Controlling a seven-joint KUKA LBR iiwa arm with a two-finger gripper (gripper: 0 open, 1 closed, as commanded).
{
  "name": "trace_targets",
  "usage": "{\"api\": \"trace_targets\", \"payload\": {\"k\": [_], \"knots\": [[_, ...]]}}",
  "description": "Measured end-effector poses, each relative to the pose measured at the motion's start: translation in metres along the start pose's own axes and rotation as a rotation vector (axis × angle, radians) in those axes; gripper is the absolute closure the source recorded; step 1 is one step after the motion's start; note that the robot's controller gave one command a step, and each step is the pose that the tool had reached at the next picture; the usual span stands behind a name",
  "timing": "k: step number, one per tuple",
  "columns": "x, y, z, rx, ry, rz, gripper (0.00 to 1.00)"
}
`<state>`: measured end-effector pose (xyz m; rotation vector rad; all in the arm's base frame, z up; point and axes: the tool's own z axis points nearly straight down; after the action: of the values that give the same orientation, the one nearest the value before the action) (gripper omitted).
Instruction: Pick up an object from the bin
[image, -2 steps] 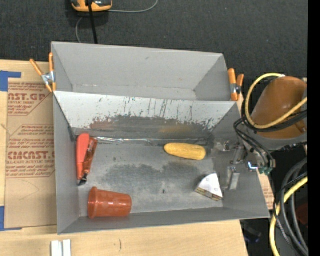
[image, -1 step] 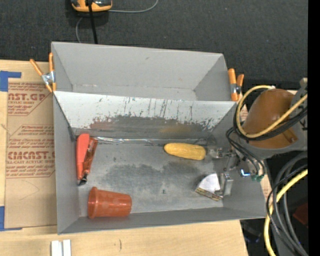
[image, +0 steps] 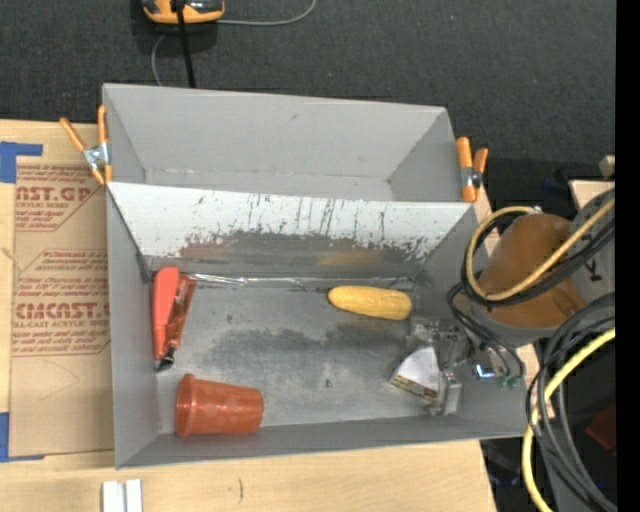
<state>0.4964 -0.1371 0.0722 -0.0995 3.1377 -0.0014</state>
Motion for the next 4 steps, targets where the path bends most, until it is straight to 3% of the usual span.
{"api": "trace_targets", "payload": {"k": [1, 2, 3, 4], "knots": [[0.009, 0.014, 0.002, 0.002, -0.008, 0.005, 1.00], [0.009, 0.014, 0.002, 0.002, -0.008, 0.005, 1.00], [-0.015, 0.029, -0.098, 0.001, -0.010, 0.052, 1.00], [-0.015, 0.029, -0.098, 0.001, -0.010, 0.052, 1.00]]}}
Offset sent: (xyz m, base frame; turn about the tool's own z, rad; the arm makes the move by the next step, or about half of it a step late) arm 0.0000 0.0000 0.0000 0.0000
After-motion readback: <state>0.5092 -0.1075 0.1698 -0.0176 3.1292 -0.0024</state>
